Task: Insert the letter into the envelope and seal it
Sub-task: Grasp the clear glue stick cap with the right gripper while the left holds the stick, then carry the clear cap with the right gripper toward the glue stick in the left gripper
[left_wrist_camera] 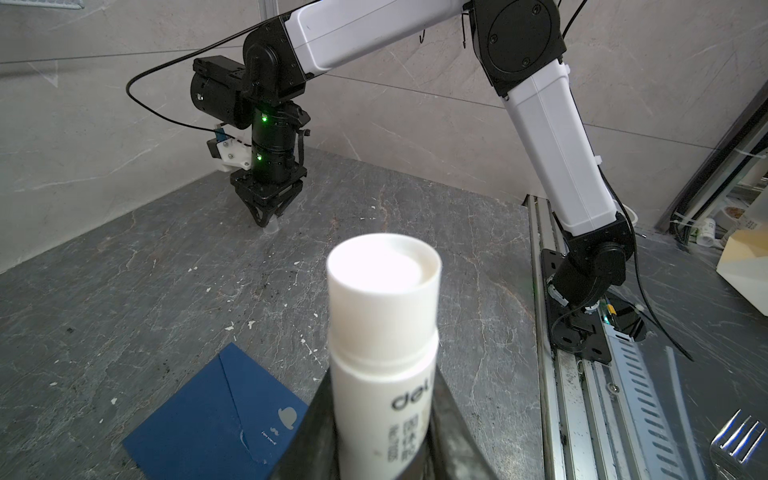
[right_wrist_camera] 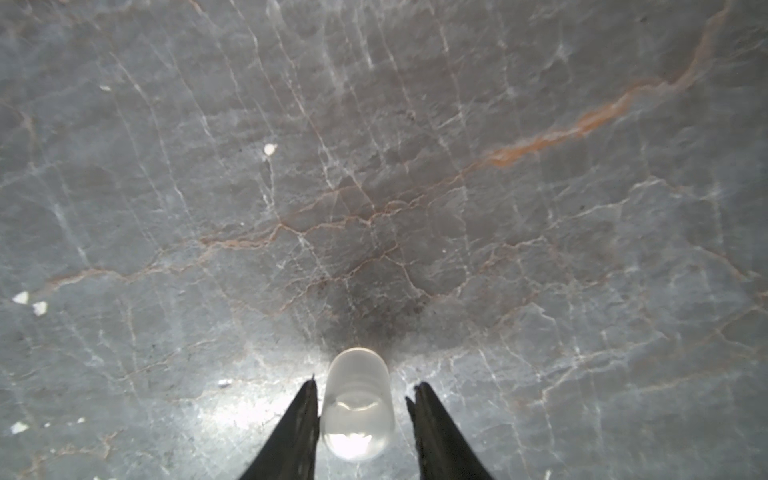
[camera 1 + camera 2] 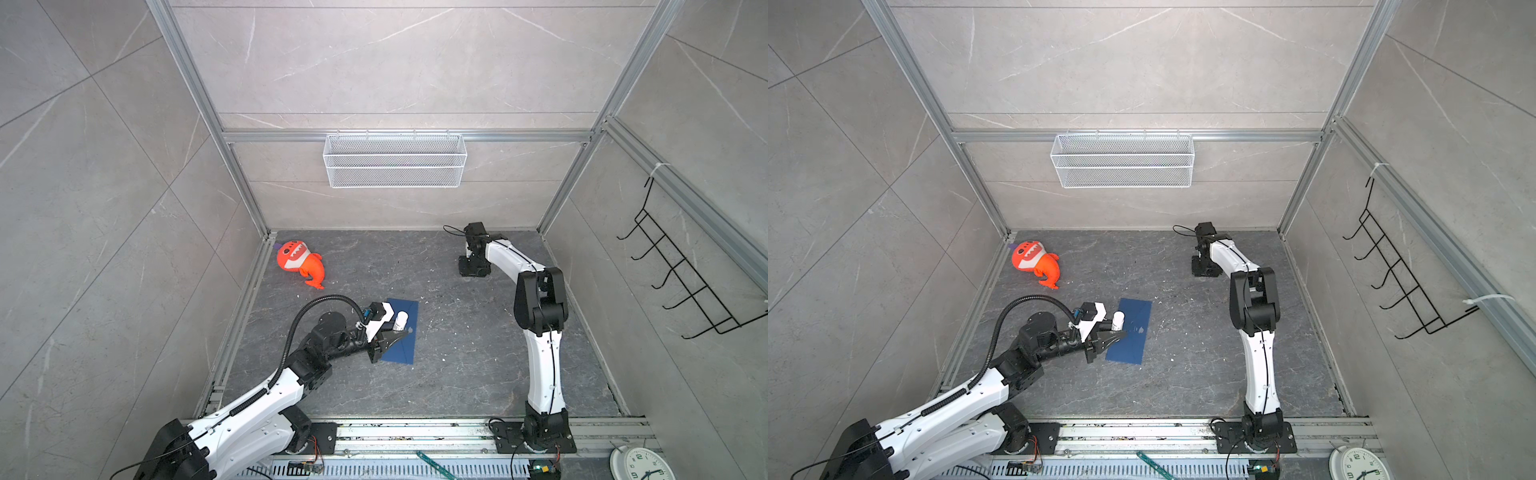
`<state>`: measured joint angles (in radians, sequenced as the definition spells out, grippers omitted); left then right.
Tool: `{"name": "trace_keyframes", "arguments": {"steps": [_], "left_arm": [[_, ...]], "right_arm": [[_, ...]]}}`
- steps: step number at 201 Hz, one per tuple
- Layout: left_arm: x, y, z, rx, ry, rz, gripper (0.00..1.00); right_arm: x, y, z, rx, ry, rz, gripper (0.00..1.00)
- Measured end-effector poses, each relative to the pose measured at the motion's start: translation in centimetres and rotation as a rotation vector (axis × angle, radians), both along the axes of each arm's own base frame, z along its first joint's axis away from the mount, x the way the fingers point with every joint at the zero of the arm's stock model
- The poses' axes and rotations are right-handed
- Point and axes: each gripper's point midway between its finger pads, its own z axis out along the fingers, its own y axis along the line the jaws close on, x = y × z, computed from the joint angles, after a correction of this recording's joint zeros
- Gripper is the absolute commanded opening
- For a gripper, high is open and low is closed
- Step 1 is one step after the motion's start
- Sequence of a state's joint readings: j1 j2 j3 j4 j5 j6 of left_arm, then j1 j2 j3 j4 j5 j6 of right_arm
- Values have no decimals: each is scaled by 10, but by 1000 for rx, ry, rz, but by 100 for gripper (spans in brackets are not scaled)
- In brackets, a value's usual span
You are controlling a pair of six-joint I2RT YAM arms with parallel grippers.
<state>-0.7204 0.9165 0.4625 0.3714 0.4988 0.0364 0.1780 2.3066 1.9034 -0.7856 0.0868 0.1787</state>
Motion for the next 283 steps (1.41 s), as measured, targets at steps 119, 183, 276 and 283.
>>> {"name": "trace_keyframes", "arguments": {"steps": [119, 183, 276, 283], "left_arm": [[0, 0, 0, 0, 0, 0, 0], [0, 0, 0, 0, 0, 0, 0], [-1, -1, 3, -15, -16, -8, 0], [-1, -1, 4, -17, -17, -10, 0]], "right_arm": [[2, 1, -1, -33, 12, 16, 28], [-9, 8, 12, -42, 20, 39, 27], [-139, 103, 279, 288, -424, 364, 27], [-157, 107, 295, 336, -448, 401, 27]]}}
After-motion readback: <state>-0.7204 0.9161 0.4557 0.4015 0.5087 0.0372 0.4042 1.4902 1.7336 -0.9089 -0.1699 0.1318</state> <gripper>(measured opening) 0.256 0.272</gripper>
